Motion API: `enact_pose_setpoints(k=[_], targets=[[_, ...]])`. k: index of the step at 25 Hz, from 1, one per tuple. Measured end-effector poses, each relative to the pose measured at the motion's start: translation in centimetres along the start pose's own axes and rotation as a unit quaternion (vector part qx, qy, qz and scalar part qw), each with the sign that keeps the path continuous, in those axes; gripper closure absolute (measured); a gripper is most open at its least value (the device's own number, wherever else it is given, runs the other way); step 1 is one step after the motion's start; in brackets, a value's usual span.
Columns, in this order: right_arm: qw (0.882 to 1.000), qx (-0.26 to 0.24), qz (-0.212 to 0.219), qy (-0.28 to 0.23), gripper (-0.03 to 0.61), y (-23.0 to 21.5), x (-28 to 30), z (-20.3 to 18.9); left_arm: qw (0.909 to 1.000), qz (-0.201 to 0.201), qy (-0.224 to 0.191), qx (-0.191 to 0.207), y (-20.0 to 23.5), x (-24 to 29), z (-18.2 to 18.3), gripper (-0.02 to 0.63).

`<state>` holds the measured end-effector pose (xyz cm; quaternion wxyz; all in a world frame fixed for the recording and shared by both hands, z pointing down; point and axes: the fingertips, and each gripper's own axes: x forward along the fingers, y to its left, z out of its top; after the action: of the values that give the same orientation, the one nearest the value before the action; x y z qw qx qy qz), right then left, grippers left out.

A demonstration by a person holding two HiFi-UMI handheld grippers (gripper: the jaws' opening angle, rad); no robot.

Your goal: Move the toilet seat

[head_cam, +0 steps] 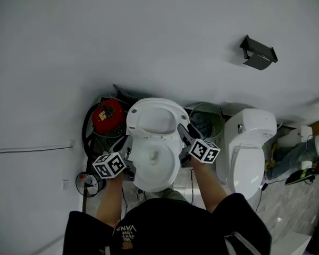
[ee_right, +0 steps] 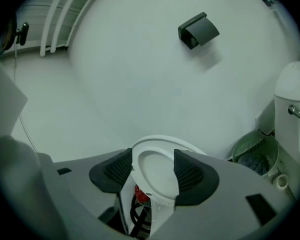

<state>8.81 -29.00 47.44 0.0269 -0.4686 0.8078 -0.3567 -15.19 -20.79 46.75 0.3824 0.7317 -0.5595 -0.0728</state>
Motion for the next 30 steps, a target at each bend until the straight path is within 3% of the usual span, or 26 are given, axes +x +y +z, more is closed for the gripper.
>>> enact_pose_setpoints(k=[3,8,20,30], targets=[[1.000,-0.023,-0.011,-0.011,0.384,1.3,-1.8,0.2,0.9997,-0.007,0.002,0.024,-0.8,-0.7,0.5,0.614],[0.997,-0.062,-0.021,-0.031,0.572,4.1,-5.0,-0.1,0.9984,-0.028,-0.006,0.049,-1.7,-2.7,1.1,0.614],[0.994,-0.086,-0.043,-0.051,0.580,8.7,-10.6,-3.3,0.9915,-0.063,0.017,0.113,-2.7,-8.1,-0.8,0.614],[0.991,-0.109,-0.060,-0.051,0.580,11.5,-14.1,-6.7,0.9773,-0.042,0.031,0.205,-2.6,-12.0,-2.0,0.614]])
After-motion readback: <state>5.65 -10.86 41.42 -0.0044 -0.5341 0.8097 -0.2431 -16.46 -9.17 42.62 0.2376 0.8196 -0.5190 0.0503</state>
